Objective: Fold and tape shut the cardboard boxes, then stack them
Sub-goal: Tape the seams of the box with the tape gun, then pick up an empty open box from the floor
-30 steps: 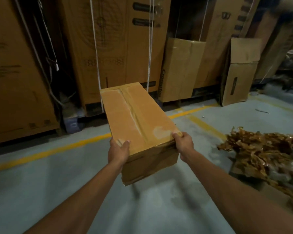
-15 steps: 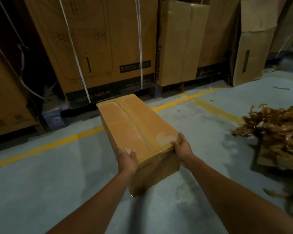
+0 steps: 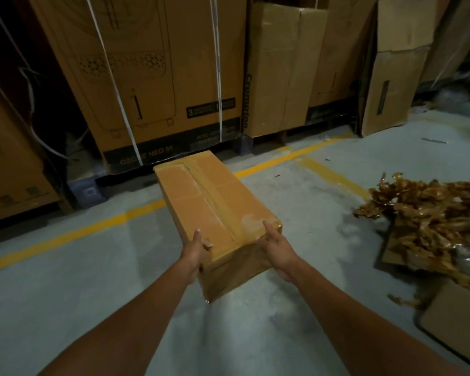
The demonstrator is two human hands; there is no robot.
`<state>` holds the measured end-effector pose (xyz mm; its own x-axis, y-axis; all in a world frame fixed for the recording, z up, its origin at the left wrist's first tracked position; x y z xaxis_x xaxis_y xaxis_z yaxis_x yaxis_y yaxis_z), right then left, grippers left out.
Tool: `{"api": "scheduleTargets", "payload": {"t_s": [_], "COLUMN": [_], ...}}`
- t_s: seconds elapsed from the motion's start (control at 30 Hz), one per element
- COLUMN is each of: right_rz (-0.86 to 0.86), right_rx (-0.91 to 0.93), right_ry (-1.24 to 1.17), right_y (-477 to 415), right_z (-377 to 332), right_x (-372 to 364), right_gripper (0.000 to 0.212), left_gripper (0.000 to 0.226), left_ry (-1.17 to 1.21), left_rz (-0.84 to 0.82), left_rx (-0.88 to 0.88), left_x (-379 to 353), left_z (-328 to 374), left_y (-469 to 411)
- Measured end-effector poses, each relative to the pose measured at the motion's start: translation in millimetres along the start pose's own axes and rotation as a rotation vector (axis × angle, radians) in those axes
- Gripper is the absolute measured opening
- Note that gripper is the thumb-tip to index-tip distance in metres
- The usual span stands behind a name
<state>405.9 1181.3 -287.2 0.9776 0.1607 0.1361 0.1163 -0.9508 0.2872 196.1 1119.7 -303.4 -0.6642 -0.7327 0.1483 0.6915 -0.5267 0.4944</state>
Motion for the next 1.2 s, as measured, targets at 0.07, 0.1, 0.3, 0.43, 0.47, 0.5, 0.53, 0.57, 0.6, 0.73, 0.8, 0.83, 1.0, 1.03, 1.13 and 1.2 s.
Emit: {"api": "scheduleTargets", "payload": {"t_s": [0.07,0.1,0.3,0.43,0.47,0.5,0.53,0.57,0.6,0.73,0.8,0.83,1.0,1.03,1.13,1.2], "right_rz": [-0.025,-0.038,-0.068,-0.080,-0.091,-0.107,-0.119,-0.126,-0.138,-0.214,-0.247,-0.266,-0.334,-0.339,-0.363,-0.389], "right_rx": [-0.044,-0.050,0.044,0.105,0.116,0.125,0.133,0.139,0.145,0.167,0.178,0.182,0.206,0.209,0.206,0.195], "right_ry": [-0.067,-0.102,-0.279,-0.340,-0.358,-0.378,-0.397,-0.407,-0.412,-0.412,-0.396,-0.390,-0.382,-0.374,-0.345,-0.332], "right_y": [38.7,58.6,208.0,307.4,334.1,361.2,387.5,412.4,437.8,537.7,583.0,605.2,697.7,711.1,742.9,758.0], "right_z": [-31.4,-47.2,-122.5,-139.5,-140.2,-140.8,-141.3,-140.6,-139.9,-140.8,-142.6,-143.2,-148.1,-148.2,-142.8,-136.6], "right_x": [-9.9,-15.3,-48.3,-74.4,-82.3,-90.1,-97.9,-105.2,-111.6,-131.9,-139.2,-142.1,-149.6,-149.2,-146.7,-145.0], "right_gripper": [0.062,0.061,0.054,0.045,0.045,0.044,0.043,0.042,0.040,0.041,0.044,0.043,0.036,0.031,0.019,0.019], "left_gripper": [0.130,0.106,0.064,0.069,0.075,0.079,0.078,0.072,0.065,0.057,0.058,0.058,0.056,0.055,0.055,0.054], "left_ry": [0.049,0.056,0.132,0.203,0.210,0.230,0.251,0.268,0.283,0.305,0.318,0.324,0.339,0.339,0.343,0.345], "left_rz": [-0.039,-0.055,-0.074,-0.060,-0.051,-0.037,-0.022,0.000,0.026,0.146,0.192,0.215,0.315,0.338,0.428,0.486], "left_rx": [0.030,0.018,-0.182,-0.284,-0.316,-0.353,-0.382,-0.415,-0.442,-0.505,-0.530,-0.536,-0.582,-0.593,-0.594,-0.585], "left_x": [27.9,43.0,157.5,237.3,260.2,285.1,310.5,335.5,360.2,459.0,500.2,518.2,582.0,590.1,610.4,620.6], "left_z": [8.1,21.7,56.8,47.8,48.1,46.7,45.9,45.4,44.2,27.4,16.9,11.0,-13.9,-18.7,-37.5,-51.5], "left_y": [22.7,53.1,202.6,261.6,279.1,295.3,311.3,328.4,345.8,412.3,443.0,459.1,531.2,543.6,573.8,591.0]}}
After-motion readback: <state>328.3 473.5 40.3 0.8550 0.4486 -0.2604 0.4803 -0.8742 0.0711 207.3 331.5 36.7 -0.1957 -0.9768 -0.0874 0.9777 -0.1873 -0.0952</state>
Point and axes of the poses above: each hand's wrist, its own y-axis away from the middle knuckle, its own x-axis out of the back of the hand, z = x × y, the point moved 1 cm from there along -y, towards the middle knuckle, and after that the axes turned 13 degrees about z, right-handed, at the moved point
